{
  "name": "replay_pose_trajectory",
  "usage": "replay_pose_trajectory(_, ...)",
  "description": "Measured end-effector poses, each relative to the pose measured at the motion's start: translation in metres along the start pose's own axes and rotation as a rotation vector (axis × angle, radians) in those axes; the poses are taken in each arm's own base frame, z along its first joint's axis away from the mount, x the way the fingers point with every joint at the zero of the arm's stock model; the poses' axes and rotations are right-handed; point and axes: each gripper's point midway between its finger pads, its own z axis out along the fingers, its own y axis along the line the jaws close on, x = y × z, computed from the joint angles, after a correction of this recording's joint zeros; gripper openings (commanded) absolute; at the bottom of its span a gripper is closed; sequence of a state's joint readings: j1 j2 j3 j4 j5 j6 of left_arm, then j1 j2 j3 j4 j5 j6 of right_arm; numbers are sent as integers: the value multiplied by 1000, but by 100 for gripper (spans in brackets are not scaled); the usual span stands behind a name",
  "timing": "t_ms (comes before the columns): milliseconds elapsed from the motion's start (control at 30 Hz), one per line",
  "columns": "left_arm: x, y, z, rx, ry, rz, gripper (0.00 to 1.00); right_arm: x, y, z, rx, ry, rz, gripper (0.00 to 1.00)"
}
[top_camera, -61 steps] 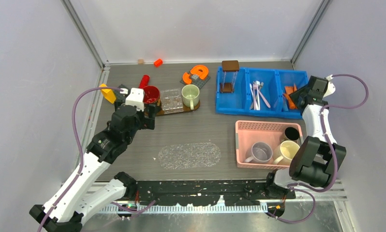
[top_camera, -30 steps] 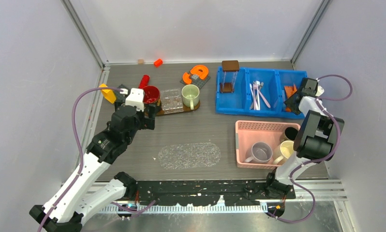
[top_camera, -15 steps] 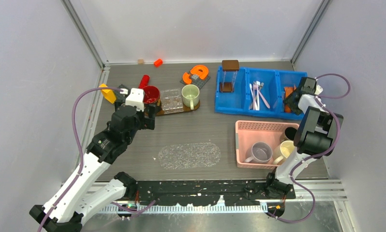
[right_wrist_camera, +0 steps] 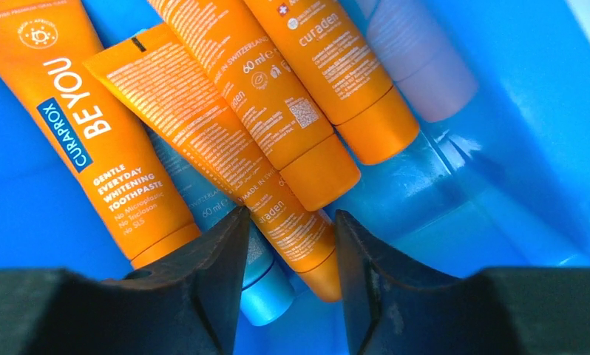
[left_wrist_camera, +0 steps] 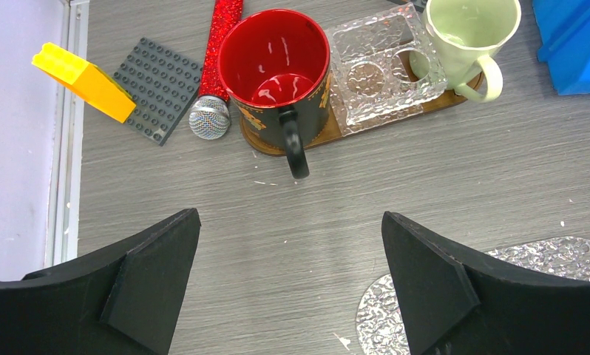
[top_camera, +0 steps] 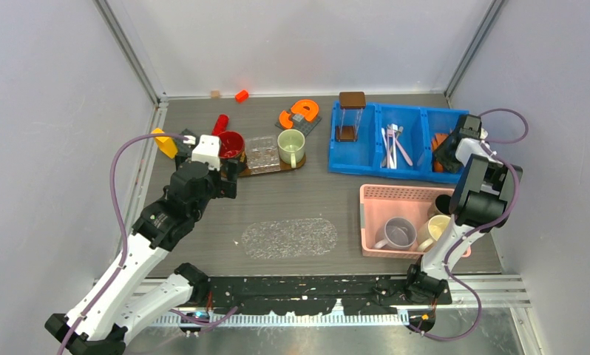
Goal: Prepare toiletry sets of a toothbrush and toothpaste on the tray
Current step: Pick up the toothpaste from the storage box.
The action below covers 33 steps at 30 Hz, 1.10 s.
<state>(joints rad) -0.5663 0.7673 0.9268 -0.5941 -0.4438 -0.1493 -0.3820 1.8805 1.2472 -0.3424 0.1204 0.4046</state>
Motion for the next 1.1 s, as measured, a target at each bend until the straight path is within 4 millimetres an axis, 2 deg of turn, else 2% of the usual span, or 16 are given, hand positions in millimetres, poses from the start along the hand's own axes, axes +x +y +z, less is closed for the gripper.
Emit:
replay_pose_trajectory(33,0,0,0,0,0,0,97,0,0,0,-2,3,-6,42)
replay_pose_trajectory(200,0,0,0,0,0,0,97,1,4,-2,-25,11,-23,14)
replay_pose_trajectory(333,0,0,0,0,0,0,97,1,3,-6,-25,17,-36,6)
replay_pose_trajectory(500,0,0,0,0,0,0,97,5,2,-23,-30,41,-38,1)
replay_pose_trajectory(767,0,0,0,0,0,0,97,-24,10,-62,-74,-58,-12,1)
replay_pose_trajectory(967,0,0,0,1,0,0,97,-33,16,-80,-110,-95,16,1)
replay_pose_trajectory(1100,0,-3,0,17,2,-5,97,-37,21,-104,-163,-135,43,1)
